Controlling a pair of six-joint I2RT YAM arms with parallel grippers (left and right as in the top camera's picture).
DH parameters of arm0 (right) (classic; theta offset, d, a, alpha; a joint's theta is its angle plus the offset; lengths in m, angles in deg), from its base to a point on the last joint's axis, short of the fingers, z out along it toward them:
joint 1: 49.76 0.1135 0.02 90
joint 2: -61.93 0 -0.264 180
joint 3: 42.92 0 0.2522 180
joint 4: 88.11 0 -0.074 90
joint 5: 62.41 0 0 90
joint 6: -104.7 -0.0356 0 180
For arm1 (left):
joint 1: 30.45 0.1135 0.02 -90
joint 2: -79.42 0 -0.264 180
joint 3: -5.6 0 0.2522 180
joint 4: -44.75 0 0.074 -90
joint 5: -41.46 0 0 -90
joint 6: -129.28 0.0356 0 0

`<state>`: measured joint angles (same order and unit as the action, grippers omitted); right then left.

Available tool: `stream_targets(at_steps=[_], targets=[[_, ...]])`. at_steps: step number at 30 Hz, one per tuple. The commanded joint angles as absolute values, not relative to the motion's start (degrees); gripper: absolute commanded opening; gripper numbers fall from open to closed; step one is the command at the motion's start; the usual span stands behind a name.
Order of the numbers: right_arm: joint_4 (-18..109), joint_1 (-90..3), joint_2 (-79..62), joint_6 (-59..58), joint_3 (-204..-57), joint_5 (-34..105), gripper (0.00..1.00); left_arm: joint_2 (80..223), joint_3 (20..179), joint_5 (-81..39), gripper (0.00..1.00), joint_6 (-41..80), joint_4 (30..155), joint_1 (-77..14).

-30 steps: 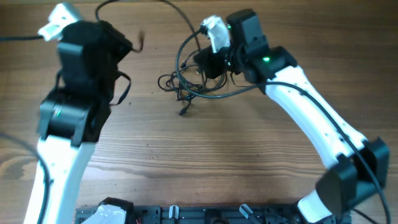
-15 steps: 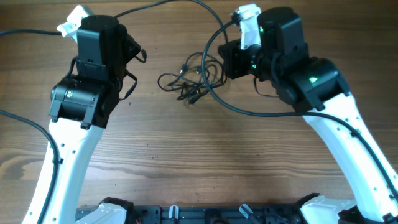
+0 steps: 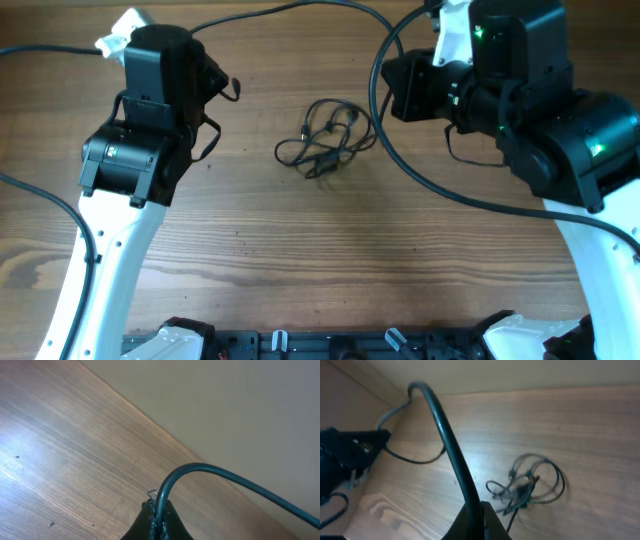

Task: Untangle cables
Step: 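Pull the right gripper up and right, stretching the cable away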

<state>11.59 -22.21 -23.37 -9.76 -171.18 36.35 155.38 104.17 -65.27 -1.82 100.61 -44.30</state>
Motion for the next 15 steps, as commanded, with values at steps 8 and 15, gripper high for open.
stream_targets(at_steps=[8,15], targets=[[15.0,-22.6,-32.0,-4.0,-178.5,35.8,0.04,157.2,104.6,-47.8,0.04,12.3,99.6,-44.1],[18.9,-29.0,-32.0,-2.7,-192.3,32.5,0.04,160.5,104.6,-47.7,0.72,12.3,100.6,-44.1]])
